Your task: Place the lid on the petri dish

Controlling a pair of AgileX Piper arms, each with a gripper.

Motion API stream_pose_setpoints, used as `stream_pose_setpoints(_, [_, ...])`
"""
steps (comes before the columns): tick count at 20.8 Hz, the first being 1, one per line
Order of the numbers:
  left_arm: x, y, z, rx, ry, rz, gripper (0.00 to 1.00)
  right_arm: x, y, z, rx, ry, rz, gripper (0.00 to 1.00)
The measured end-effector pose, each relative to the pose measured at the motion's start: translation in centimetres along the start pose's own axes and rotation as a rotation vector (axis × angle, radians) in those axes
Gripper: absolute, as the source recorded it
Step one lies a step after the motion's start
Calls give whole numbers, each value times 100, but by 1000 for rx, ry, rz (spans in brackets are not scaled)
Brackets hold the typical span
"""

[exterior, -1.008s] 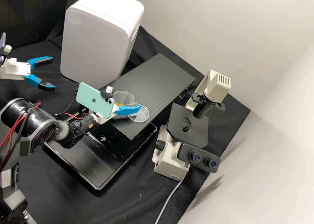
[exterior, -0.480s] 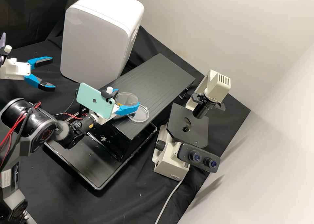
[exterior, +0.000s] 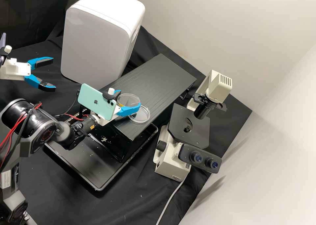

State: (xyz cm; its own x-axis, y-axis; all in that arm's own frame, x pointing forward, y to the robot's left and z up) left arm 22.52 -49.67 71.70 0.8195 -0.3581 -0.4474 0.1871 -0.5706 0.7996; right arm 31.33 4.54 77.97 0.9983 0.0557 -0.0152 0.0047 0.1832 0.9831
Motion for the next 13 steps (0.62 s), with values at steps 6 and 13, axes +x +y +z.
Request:
stream_pose_setpoints(6, [0, 0, 0, 0, 0, 0, 100, -17, 23, 34, 1, -4, 1, 0])
stream_pose_setpoints(13, [5, 0, -1, 0, 0, 0, 100, -158, 219, 125, 38, -13, 83, 0])
